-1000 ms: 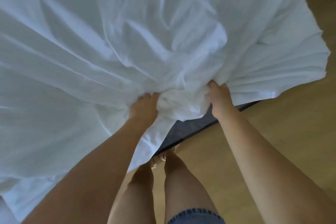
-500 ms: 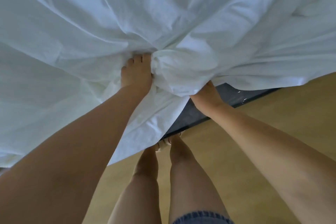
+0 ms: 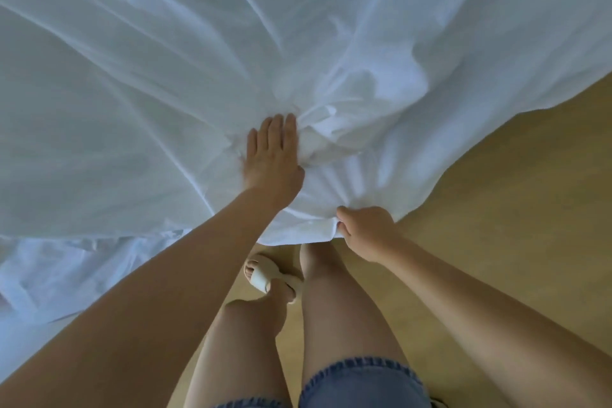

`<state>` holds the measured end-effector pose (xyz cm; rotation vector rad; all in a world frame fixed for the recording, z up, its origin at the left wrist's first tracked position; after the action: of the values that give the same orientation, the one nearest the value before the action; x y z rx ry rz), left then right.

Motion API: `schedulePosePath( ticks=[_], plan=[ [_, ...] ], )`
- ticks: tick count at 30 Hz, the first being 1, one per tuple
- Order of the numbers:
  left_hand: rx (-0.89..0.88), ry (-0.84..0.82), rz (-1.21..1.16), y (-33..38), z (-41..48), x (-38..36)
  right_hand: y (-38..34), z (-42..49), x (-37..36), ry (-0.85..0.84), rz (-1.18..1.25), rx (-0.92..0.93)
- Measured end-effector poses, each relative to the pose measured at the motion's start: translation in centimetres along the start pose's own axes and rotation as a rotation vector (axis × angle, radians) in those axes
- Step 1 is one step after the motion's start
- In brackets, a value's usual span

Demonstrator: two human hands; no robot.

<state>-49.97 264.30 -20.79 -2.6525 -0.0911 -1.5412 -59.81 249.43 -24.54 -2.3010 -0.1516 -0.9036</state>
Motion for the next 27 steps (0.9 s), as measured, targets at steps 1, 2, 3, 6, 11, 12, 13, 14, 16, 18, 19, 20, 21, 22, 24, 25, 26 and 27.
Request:
schedulePosePath(
  ticks=[1,2,3,6,11,12,13,14,16,18,19,20,21,22,24,25,26,27],
  plan=[
    [-0.015,-0.008,0.016,0.0,-0.6,-0.3,0.8,-1.5,-2.0,-0.047,0.009,-0.063],
    [-0.037,-0.023,0.035,-0.1,-1.4,-0.6,1.6,-3.5,-4.6,-0.174,0.011,-0.158],
    [-0.063,-0.038,0.054,-0.3,-2.4,-1.0,2.2,-6.2,-7.9,-0.380,0.006,-0.262],
    [-0.110,-0.040,0.072,-1.8,-5.2,-1.9,0.5,-10.5,-12.6,-0.532,0.010,-0.410],
    [-0.121,-0.151,0.007,-6.0,-12.0,-3.1,-7.2,-5.1,-7.2,-0.053,0.154,-0.329],
    [-0.082,-0.200,-0.037,-7.5,-13.7,-3.3,-9.1,-4.1,-6.0,-0.023,0.145,-0.285],
    [-0.040,-0.241,-0.075,-9.1,-15.7,-3.6,-11.2,-3.4,-4.9,-0.011,0.111,-0.226],
    [-0.003,-0.278,-0.102,-10.9,-17.7,-3.8,-13.4,-3.0,-4.0,-0.007,0.067,-0.161],
    [0.076,-0.335,-0.187,-14.8,-21.7,-4.4,-18.0,-2.6,-2.2,0.007,0.026,-0.065],
    [0.170,-0.380,-0.291,-18.9,-25.2,-4.7,-22.4,-2.2,-0.6,0.043,0.031,0.010],
    [0.212,-0.401,-0.340,-20.6,-26.8,-4.8,-24.5,-2.0,0.0,0.057,0.022,0.035],
    [0.250,-0.420,-0.386,-22.2,-28.3,-5.0,-26.5,-1.8,0.4,0.067,0.009,0.057],
    [0.290,-0.423,-0.426,-23.6,-29.6,-5.0,-28.3,-1.6,0.6,0.062,-0.002,0.077],
    [0.324,-0.422,-0.460,-24.8,-30.6,-5.0,-30.0,-1.5,0.6,0.048,-0.009,0.096],
    [0.381,-0.432,-0.511,-27.3,-32.6,-5.3,-33.2,-1.2,-0.4,-0.023,-0.018,0.109],
    [0.391,-0.427,-0.524,-27.7,-32.7,-5.2,-33.8,-1.2,-0.4,-0.037,-0.023,0.111],
    [0.413,-0.430,-0.544,-28.7,-33.2,-5.5,-34.7,-0.9,-1.0,-0.058,-0.039,0.129],
    [0.435,-0.446,-0.567,-29.9,-33.5,-5.9,-35.7,-0.4,-1.7,-0.088,-0.064,0.148]
  ],
)
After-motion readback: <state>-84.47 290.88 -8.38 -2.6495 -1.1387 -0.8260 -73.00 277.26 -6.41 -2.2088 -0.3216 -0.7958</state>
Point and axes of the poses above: each hand's wrist, its own z-axis towards the middle knuckle, its own x-axis out of the back of the hand, y = z × x, the point moved 7 cm from there along z, towards the middle knuckle, and after that the axes turned 12 degrees about x, right-handed, at the moved point
